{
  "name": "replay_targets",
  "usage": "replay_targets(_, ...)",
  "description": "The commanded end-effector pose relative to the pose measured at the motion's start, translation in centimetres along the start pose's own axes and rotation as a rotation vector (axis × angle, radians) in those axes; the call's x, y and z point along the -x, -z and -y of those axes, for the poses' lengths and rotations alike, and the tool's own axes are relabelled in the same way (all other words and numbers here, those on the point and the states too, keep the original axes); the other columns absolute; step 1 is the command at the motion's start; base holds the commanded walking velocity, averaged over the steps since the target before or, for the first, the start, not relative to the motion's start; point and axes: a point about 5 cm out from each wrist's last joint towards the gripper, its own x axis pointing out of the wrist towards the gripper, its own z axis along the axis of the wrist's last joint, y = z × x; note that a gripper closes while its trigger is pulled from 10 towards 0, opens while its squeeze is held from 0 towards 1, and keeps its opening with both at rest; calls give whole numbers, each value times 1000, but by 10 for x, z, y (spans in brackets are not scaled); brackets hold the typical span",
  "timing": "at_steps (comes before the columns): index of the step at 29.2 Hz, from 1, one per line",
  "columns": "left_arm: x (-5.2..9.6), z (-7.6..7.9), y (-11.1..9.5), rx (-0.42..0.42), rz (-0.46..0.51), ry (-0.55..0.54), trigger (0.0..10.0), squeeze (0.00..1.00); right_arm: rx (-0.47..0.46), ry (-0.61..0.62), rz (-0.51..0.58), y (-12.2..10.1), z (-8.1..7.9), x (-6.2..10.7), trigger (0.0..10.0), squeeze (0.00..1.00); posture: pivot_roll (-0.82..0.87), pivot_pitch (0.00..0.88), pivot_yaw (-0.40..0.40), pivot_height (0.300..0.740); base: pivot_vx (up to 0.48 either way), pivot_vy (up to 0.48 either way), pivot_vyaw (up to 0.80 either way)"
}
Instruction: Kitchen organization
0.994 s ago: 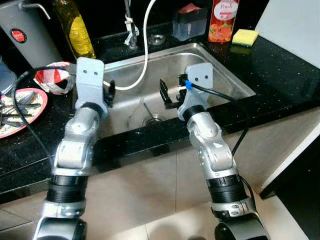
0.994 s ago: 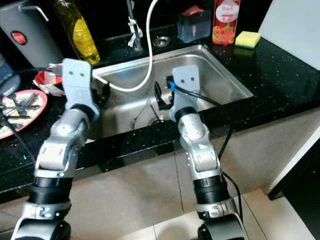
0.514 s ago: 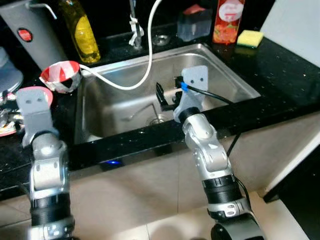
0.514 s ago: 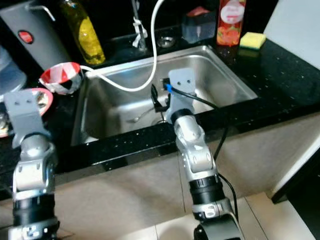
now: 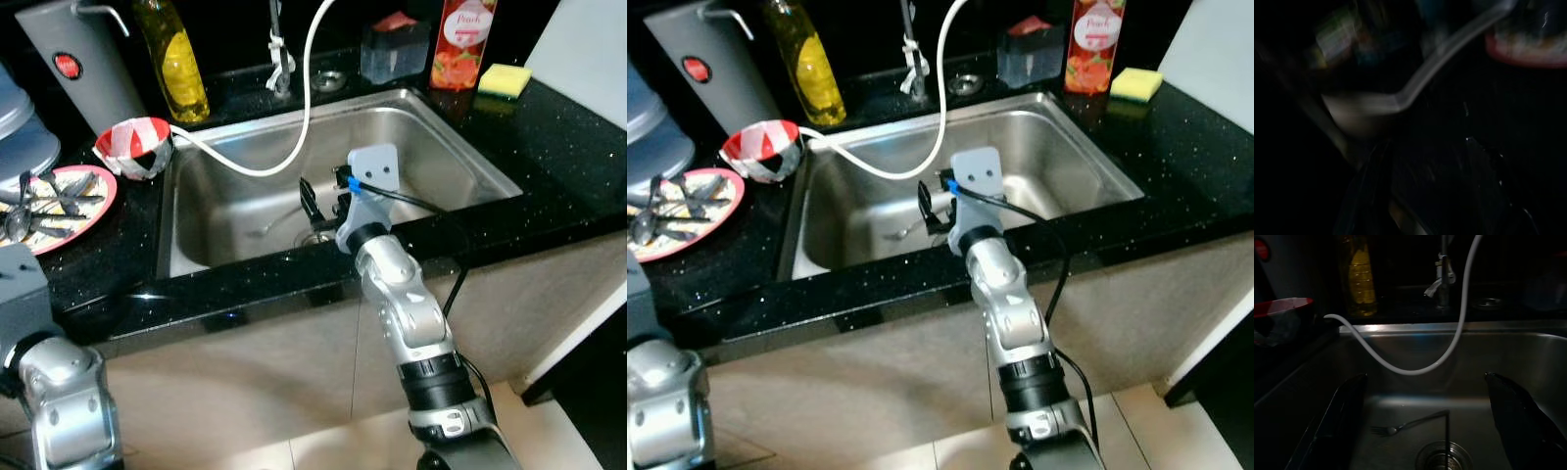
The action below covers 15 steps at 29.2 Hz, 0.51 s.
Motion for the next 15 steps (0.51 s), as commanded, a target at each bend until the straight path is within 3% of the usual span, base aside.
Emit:
replay_targets(1, -1, 13, 15, 54, -130, 76, 10000, 0, 0, -25, 0, -1, -7, -3, 10000, 0, 83, 28, 109, 740, 0, 0, 0)
replay_targets(2, -1, 13, 15, 54, -130, 76, 10000, 0, 0, -25, 0, -1, -7, -3, 10000, 0, 83, 28, 109, 740, 0, 0, 0)
replay_targets(3, 0, 31, 17, 111, -199, 182, 10000, 0, 0, -25, 4, -2, -7, -4, 10000, 0, 77, 25, 109, 740, 0, 0, 0)
replay_targets(4, 0, 31, 17, 111, -199, 182, 10000, 0, 0, -25, 4, -2, -7, -4, 10000, 0, 77, 25, 109, 740, 0, 0, 0)
replay_targets(6, 5, 63, 17, 197, -295, 354, 10000, 0, 4, -22, 8, -3, -5, -5, 10000, 0, 55, 27, 120, 740, 0, 0, 0)
replay_targets(7, 5, 63, 17, 197, -295, 354, 10000, 0, 4, -22, 8, -3, -5, -5, 10000, 0, 55, 27, 120, 740, 0, 0, 0)
replay_targets(8, 9, 77, 14, 230, -326, 446, 10000, 0, 5, -18, 10, -4, -4, -4, 10000, 0, 53, 27, 121, 740, 0, 0, 0)
replay_targets(11, 15, 102, -3, 240, -324, 620, 10000, 0, 6, 10, 8, -3, 1, -2, 10000, 0, 41, 29, 131, 740, 0, 0, 0)
replay_targets(15, 35, 132, -16, 158, -319, 920, 10000, 0, 0, 22, 2, -1, 0, 1, 10000, 0, 41, 30, 139, 740, 0, 0, 0)
